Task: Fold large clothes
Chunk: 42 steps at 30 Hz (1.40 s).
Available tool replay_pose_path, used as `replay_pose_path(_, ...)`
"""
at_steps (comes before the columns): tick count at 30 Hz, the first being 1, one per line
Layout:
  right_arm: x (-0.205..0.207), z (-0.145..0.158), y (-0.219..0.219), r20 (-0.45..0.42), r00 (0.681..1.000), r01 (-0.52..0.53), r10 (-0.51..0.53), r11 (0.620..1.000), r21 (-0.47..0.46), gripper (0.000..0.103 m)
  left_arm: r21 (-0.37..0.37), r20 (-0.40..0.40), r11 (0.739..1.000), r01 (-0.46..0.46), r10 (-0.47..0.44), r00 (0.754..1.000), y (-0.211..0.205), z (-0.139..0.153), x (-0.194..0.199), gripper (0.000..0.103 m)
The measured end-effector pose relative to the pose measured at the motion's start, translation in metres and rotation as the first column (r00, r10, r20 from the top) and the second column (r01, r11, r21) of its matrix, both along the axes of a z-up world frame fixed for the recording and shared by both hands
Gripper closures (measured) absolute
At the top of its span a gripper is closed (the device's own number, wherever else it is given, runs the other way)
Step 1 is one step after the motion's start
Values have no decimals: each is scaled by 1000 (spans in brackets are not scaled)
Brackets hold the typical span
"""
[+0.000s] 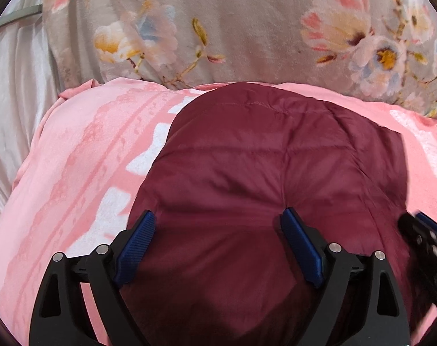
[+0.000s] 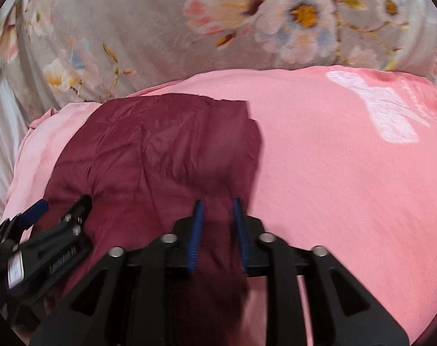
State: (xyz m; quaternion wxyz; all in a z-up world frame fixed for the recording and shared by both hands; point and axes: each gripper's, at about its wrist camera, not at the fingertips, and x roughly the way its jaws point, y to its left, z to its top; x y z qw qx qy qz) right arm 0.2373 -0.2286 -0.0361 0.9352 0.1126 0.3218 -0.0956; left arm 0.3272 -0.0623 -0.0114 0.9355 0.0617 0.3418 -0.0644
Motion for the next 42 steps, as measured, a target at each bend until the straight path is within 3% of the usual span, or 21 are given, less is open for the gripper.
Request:
replay_pose_path(3, -42, 1, 10, 4, 1000, -24, 24, 997, -69, 44, -14, 18, 1000, 28, -28, 999, 13, 3, -40, 15)
replay_pose_path(5, -71, 0, 12, 3, 999, -31, 32, 998, -51, 32, -18, 6, 999, 30, -30, 1000, 18, 3, -61, 14)
replay_pose_path(9, -106, -11, 14, -78, 996, -41, 40, 999, -5, 31, -18, -44, 999, 34, -34, 998, 28, 0, -99, 13)
replay_pose_path(12, -126, -12, 18, -81, 996, -34, 33, 999, -6, 31, 10, -96, 999, 35, -34, 995, 31, -5, -124, 13)
replay_pose_path(21, -180, -14, 24, -84, 996, -22, 21, 1000, -7, 31, 77, -96, 997, 15, -8, 995, 34, -8, -194, 13)
replay_pose_path(25, -198, -14, 32, -93, 995, -28, 27, 1000, -14, 30, 63, -113, 998, -11, 18, 993, 40, -9, -208, 13)
replay_pose_path(31, -202, -11, 47, -93, 995, -36, 28, 996, -87, 16, 61, -135, 998, -29, 37, 990, 43, -13, -210, 13)
replay_pose_path(42, -201, -14, 46, -107, 994, -9, -1, 996, -94, 14, 89, -135, 996, -19, 31, 990, 38, -15, -209, 13)
